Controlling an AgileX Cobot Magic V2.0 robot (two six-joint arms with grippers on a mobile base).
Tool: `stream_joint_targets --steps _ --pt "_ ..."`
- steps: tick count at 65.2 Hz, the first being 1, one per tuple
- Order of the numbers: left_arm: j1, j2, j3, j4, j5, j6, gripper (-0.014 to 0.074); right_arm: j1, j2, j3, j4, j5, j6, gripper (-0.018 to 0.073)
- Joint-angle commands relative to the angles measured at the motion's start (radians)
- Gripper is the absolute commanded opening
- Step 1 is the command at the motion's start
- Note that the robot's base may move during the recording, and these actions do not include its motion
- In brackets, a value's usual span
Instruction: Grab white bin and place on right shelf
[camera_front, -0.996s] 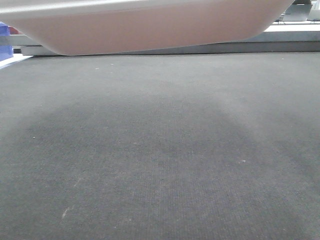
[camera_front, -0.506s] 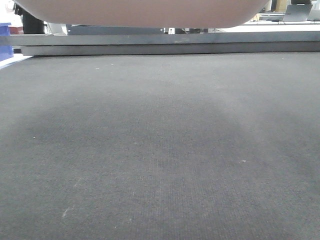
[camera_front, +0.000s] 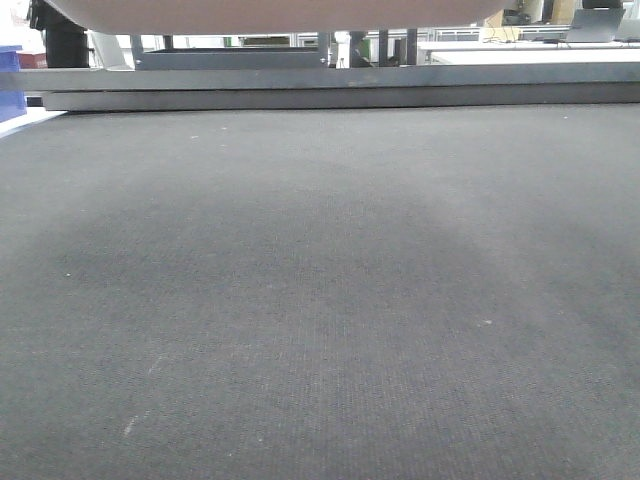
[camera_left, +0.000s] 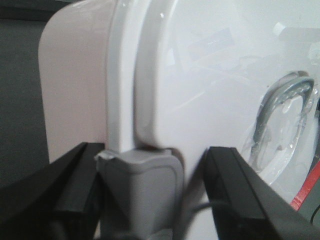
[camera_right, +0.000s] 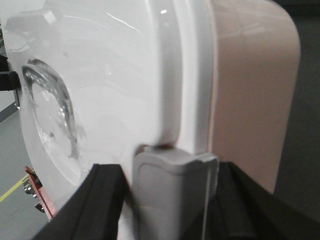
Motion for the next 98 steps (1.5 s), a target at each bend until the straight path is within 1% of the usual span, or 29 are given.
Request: stream_joint_targets --steps 1,98 --pt "-0.029 -0.024 -0.035 -0.189 0.207 0.012 0.0271 0.018 -0.016 -0.031 0.237 0.084 -0.009 0.0380" --pt "-0.029 -0.024 -0.035 -0.189 0.207 0.012 0.0271 0.018 -0.016 -0.031 0.237 0.085 -0.008 0.0380"
